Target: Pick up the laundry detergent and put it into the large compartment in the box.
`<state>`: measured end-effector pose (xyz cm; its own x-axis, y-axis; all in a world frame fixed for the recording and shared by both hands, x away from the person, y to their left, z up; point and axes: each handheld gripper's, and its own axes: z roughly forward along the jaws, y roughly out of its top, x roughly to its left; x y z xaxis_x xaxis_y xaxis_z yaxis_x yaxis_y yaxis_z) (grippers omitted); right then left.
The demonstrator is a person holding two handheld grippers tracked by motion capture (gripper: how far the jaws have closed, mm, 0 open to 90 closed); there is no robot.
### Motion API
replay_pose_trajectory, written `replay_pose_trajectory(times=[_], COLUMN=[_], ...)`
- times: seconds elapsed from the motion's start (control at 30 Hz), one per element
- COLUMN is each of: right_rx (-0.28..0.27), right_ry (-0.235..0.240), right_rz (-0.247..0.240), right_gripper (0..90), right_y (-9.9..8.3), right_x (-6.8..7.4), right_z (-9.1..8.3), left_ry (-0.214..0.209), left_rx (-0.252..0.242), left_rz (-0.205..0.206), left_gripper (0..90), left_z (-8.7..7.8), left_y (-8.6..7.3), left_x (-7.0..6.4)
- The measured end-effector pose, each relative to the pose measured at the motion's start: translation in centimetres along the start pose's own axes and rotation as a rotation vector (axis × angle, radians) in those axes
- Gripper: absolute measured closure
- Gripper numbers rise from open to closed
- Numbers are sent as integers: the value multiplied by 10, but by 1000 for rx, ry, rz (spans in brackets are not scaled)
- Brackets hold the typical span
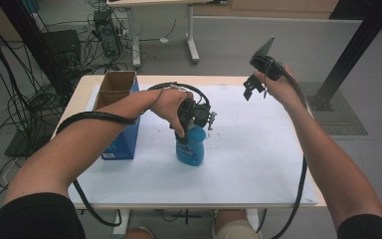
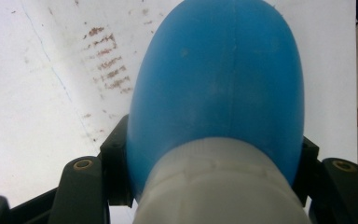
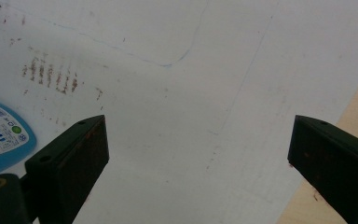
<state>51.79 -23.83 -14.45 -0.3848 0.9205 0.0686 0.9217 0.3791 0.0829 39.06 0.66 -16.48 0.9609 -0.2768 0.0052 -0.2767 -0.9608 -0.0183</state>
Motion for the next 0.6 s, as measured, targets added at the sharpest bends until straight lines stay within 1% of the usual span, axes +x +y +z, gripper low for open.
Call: replay_pose_trajectory(times=[0.03,0.17,0.3,0.6], right_rx=[0,-1,-3,-2], right_ry=[0,0,0,-2], right_rz=[0,-2,0,-3], right_gripper=[53,53,53,53], right_y=[0,-1,-1,0], right_x=[0,0,0,2], right_z=[0,0,-1,-1], left_ry=[-2,-1,-1,-1], left_rx=[-2,0,-11,-4], left_rz=[-6,-2,-11,-6], left_gripper=[378,378,379,379], left_z=[0,0,0,-1], left_y=[-1,0,-2,-1], left_x=[0,0,-1,-2])
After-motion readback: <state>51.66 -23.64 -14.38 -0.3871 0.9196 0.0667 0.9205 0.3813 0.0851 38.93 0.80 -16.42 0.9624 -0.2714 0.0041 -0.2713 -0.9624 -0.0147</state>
